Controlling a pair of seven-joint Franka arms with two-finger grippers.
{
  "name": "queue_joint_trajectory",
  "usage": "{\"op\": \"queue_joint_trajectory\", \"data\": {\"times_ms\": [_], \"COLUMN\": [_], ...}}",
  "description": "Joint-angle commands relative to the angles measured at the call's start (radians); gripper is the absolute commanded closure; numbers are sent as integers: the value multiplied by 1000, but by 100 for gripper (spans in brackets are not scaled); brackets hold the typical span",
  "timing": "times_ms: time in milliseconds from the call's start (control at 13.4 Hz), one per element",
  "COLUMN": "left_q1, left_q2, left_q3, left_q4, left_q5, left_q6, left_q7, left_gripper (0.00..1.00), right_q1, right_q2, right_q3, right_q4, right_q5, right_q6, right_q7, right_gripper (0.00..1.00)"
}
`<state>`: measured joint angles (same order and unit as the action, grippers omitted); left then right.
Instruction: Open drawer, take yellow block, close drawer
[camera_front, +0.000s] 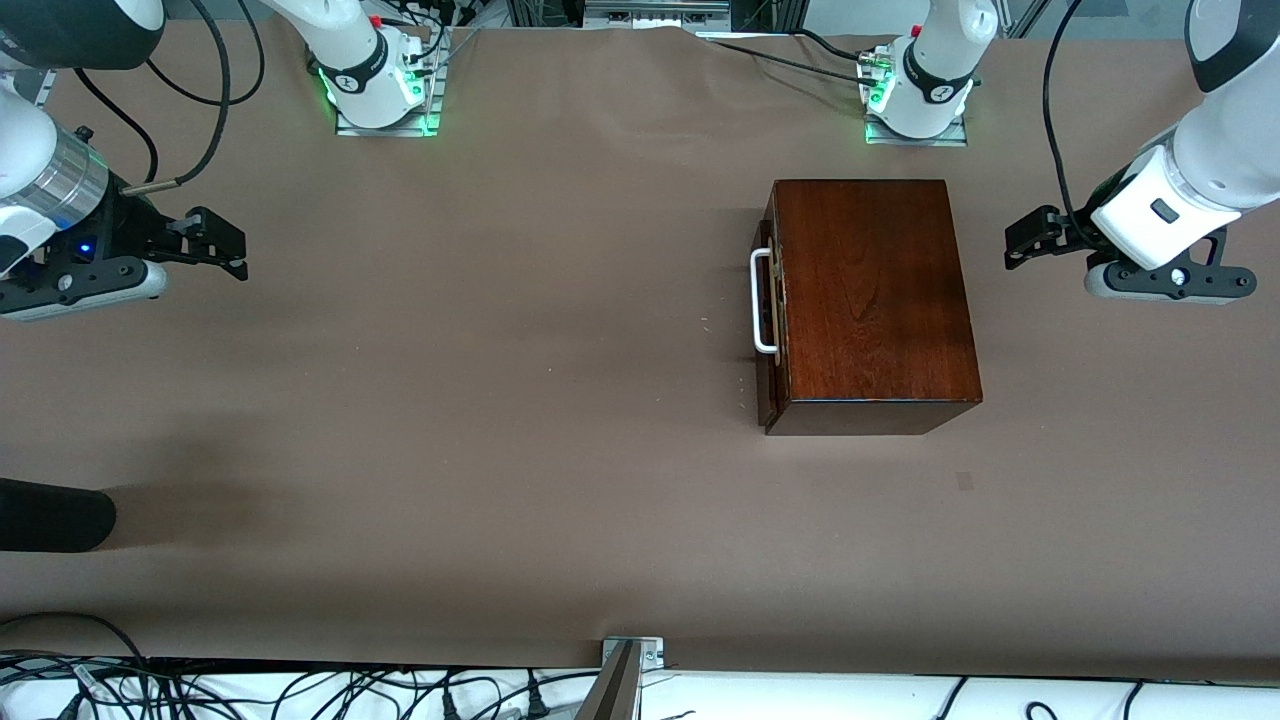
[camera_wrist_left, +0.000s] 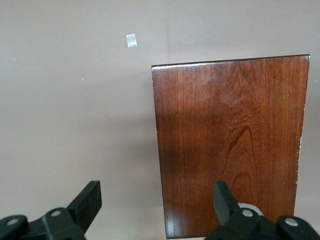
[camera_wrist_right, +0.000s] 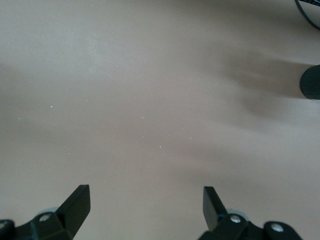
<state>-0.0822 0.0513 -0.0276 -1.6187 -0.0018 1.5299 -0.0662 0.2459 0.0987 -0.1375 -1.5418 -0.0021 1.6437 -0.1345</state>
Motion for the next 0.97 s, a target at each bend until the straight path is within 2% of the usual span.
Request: {"op": "queue_joint_trajectory", "data": {"times_ms": [0, 899], "left_q1": [-2, -5], "left_q2": [19, 19], "left_q3": [0, -15], "left_q4": [37, 37], "left_q5": [14, 8], "left_q6": [-22, -25], "left_q7": [0, -26], "left_gripper": [0, 0], "right_q1": [-5, -5], "right_q2": [4, 4], "right_q3": [-1, -1], "right_q4": [23, 25], "right_q5": [13, 11], "right_q6": [-15, 8], "right_q7": [-5, -5], "right_gripper": [0, 0]}}
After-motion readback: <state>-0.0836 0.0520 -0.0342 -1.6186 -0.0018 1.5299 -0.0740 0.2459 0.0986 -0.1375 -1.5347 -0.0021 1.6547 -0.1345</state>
